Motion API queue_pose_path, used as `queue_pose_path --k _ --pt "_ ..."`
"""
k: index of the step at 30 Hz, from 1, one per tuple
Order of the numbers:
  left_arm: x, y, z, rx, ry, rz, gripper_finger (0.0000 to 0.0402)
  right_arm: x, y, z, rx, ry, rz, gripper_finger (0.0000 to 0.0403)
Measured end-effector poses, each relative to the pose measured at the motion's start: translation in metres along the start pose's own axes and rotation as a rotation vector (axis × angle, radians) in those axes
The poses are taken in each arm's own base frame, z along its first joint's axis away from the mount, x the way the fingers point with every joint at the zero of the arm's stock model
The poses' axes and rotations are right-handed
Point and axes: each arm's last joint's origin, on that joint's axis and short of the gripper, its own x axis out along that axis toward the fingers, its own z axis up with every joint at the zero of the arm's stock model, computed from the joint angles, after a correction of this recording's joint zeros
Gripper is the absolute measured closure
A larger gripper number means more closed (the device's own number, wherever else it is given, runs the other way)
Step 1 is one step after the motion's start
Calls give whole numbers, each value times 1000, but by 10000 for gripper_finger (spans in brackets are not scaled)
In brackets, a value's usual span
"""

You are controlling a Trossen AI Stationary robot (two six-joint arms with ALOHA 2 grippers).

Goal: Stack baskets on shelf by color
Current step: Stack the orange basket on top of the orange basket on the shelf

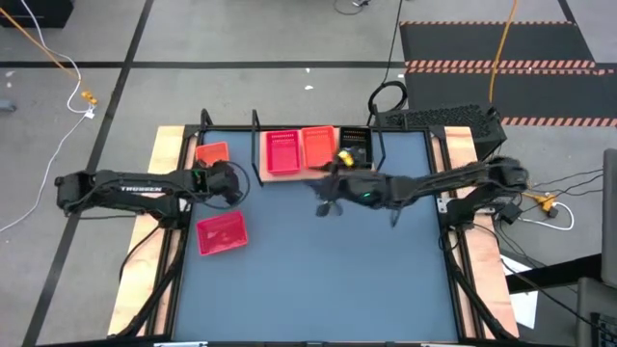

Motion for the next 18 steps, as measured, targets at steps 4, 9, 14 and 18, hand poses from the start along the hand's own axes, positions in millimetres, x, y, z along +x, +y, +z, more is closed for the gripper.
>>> queue_pose_path --k 4,9,14,18 --pt "1 0 1 -6 6 -27 299 -25 -19 -15 65 -134 -103 248" --pt "1 0 1 5 17 -50 384 -52 -36 -22 137 -218 -158 248" --pt "-1 0 4 -2 16 -52 380 -66 -41 -20 176 -245 -157 248" --pt "-12 0 12 17 9 -35 385 -68 -38 -19 175 -247 -140 248"
